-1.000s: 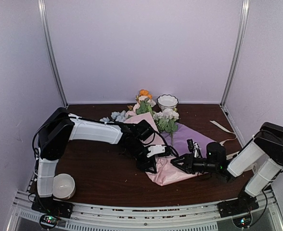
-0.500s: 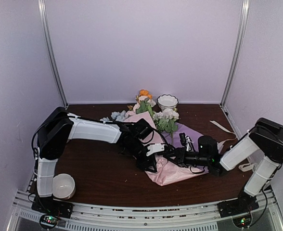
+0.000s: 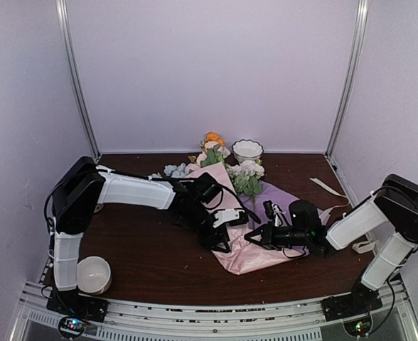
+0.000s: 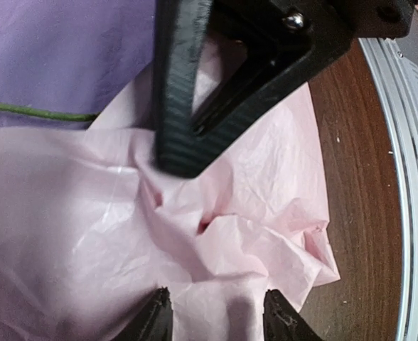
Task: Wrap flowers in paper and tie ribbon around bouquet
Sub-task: Adjust the 2/3-folded wrapping paper at the center of the board.
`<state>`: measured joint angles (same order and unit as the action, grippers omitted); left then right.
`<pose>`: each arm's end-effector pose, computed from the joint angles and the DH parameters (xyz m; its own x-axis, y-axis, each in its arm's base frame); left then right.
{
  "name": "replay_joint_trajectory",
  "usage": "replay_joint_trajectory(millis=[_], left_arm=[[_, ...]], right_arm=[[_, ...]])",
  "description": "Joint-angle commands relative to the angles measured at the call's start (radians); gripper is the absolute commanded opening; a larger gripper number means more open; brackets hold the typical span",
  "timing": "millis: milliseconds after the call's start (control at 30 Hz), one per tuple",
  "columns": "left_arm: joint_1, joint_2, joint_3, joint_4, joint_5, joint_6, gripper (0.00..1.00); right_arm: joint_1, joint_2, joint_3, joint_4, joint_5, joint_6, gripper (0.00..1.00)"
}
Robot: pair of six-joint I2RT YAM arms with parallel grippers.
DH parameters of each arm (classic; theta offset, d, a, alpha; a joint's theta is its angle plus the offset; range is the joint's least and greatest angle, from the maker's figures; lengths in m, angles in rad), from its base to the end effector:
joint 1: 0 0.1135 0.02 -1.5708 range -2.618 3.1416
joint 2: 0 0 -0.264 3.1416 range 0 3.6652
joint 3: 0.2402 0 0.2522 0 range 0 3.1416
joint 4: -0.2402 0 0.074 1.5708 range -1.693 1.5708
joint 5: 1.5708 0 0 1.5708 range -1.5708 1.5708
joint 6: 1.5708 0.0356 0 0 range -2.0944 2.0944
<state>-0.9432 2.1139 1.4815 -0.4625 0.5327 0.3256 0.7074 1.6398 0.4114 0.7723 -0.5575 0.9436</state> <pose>0.2422 -0.3647 0.1501 -0.2278 0.7833 -0.5785 0.9571 0.0707 -0.2812 0.1934 0.1901 0.1204 -0.9353 0.1043 -0.3382 -0.2645 0.4291 0.8637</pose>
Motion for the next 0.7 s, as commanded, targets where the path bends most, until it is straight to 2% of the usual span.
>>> replay_joint_trajectory(millis=[0, 200, 300, 400, 533, 667], left_arm=[[0.048, -0.104, -0.047, 0.087, 0.072, -0.046, 0.48], [0.070, -0.119, -0.039, 0.113, 0.054, -0.088, 0.48], [0.088, -0.107, -0.015, 0.146, -0.063, -0.142, 0.49], [0.105, -0.041, 0.055, 0.114, -0.193, -0.161, 0.49], [0.118, 0.040, 0.138, 0.060, -0.262, -0.158, 0.49], [0.118, 0.084, 0.165, 0.011, -0.270, -0.147, 0.49]], right_arm=[[0.006, -0.083, 0.002, -0.186, 0.005, -0.089, 0.00], [0.006, -0.136, 0.004, -0.255, 0.017, -0.094, 0.00], [0.008, -0.159, 0.001, -0.308, 0.034, -0.106, 0.00], [0.016, -0.170, 0.002, -0.346, 0.042, -0.117, 0.00], [0.030, -0.182, 0.008, -0.394, 0.053, -0.134, 0.00], [0.030, -0.228, 0.004, -0.497, 0.090, -0.163, 0.00]])
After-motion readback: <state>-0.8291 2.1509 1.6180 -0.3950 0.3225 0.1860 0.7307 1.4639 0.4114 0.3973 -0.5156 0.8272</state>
